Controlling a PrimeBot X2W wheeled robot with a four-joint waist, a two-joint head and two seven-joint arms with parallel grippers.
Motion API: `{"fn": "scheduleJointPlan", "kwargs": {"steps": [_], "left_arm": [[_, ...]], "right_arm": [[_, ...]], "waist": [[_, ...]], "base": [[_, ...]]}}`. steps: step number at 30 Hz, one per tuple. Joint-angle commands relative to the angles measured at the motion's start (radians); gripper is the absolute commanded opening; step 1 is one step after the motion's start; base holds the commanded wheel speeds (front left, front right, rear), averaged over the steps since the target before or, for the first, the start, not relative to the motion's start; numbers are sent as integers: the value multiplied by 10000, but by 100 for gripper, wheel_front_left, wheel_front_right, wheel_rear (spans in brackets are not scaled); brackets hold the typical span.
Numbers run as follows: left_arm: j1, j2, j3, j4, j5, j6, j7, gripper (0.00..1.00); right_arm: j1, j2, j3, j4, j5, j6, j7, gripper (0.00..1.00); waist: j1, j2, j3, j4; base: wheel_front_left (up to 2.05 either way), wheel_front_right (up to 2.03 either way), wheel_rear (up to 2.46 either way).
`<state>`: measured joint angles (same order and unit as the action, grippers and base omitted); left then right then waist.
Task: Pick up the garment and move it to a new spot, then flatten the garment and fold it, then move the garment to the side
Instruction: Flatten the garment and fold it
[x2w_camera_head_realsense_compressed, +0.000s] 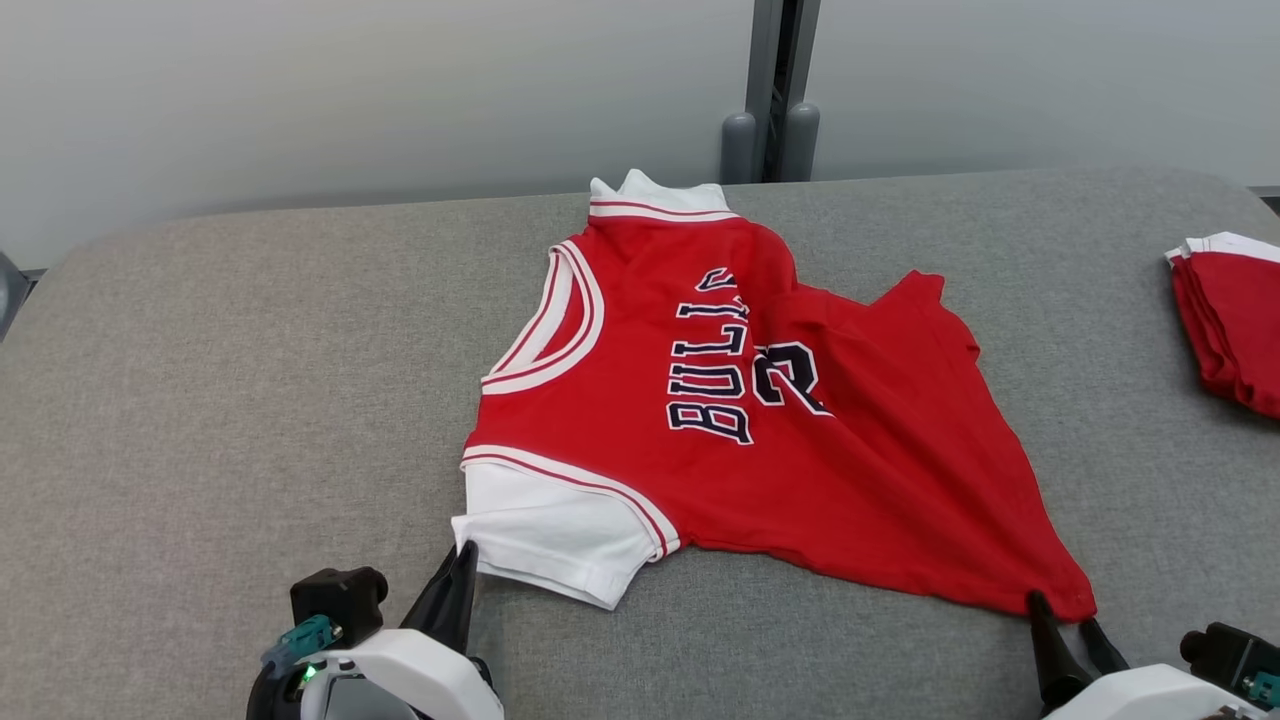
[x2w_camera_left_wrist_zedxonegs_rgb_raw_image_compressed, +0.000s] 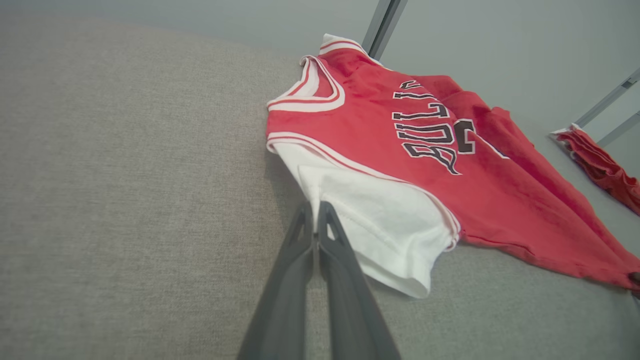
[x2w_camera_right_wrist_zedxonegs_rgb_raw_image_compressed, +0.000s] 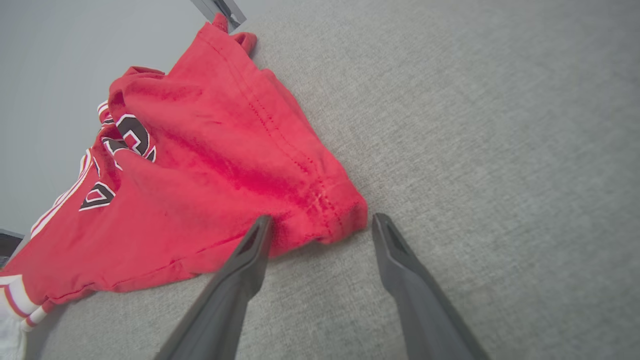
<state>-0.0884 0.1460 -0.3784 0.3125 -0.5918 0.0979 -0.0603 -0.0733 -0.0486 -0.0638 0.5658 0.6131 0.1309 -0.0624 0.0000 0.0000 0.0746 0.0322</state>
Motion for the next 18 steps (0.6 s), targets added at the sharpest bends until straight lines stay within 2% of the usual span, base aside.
{"fn": "scheduleJointPlan", "kwargs": {"steps": [1,8,9,10,14,18], "left_arm": [[90,73,-4,-49,-9,54,33,0],[68,65,-85,-89,-48,56,49,0],[63,72,-88,-88,-59,55,54,0],[65,77,-98,-78,-65,55,69,0],[133,58,-131,-162,-216,-73,193,0],[100,-168,175,-720,-1099,-442,516,0]], "right_arm": [[-136,-53,50,48,137,-5,-87,100],[-337,-51,101,183,162,-3,-285,100],[-368,-51,135,160,156,-3,-315,36],[-394,-51,162,130,121,-5,-326,0],[-456,-149,278,-15,-119,-3,-502,0],[-658,-244,477,-468,-382,-3,-708,0]], "waist": [[0,0,4,21],[0,0,24,140],[0,0,25,150],[0,0,26,160],[0,0,0,183],[0,0,-68,162]], "base": [[0,0,0],[0,0,0],[0,0,0],[0,0,0],[0,0,0],[0,0,0]]}}
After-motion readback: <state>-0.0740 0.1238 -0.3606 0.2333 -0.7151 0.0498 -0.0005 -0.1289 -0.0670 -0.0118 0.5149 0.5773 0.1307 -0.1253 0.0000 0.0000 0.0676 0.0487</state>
